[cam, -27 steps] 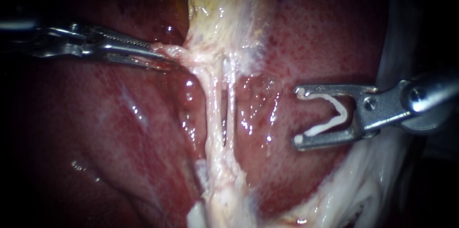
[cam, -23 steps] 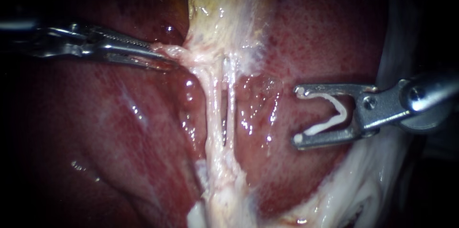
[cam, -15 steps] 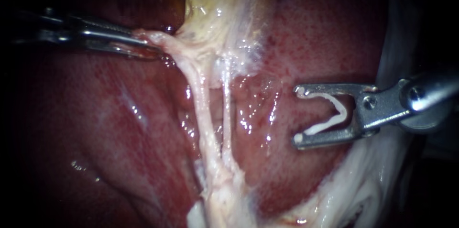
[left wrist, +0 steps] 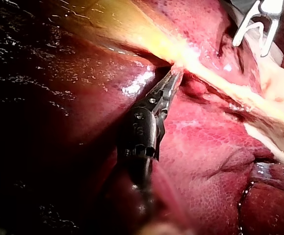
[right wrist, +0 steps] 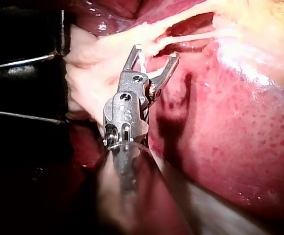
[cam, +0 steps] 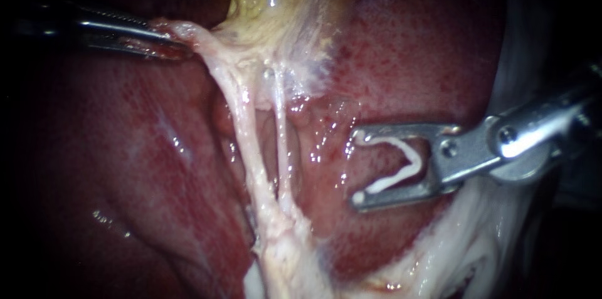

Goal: Clipping first clip left tube

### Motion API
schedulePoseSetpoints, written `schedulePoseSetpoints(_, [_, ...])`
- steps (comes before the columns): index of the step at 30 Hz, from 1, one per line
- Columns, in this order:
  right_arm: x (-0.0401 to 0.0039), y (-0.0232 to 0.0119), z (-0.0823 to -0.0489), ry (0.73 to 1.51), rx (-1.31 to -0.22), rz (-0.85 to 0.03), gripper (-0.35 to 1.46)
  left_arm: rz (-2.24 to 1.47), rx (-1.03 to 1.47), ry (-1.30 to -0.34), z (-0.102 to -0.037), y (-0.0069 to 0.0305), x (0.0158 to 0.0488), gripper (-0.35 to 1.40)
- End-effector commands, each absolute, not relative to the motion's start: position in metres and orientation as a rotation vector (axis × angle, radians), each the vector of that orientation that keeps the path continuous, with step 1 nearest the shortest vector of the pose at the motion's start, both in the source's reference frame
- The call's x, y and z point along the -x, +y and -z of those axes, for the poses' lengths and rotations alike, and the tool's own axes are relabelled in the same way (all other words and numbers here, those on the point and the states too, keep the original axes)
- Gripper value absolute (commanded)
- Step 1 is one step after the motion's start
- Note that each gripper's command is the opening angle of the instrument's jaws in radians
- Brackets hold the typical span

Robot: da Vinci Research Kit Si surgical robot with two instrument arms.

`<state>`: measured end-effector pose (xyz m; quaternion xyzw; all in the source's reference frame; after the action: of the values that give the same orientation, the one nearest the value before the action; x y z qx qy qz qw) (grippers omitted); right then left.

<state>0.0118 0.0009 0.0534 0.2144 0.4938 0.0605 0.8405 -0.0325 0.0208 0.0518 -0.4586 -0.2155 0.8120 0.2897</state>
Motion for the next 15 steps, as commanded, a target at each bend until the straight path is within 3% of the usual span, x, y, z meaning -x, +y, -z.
schedulePoseSetpoints(1, [-0.0126,0.0005,-0.0539,1.057,-0.467,-0.15,0.5,-2.167,1.223,-0.573,-0.0519,0.0207,0.0325,-0.35])
schedulePoseSetpoints(15, [-0.0182,-0.0012,-0.0598,1.136,-0.599,-0.28,0.5,-2.169,1.223,-0.57,-0.0523,0.0206,0.0326,-0.35])
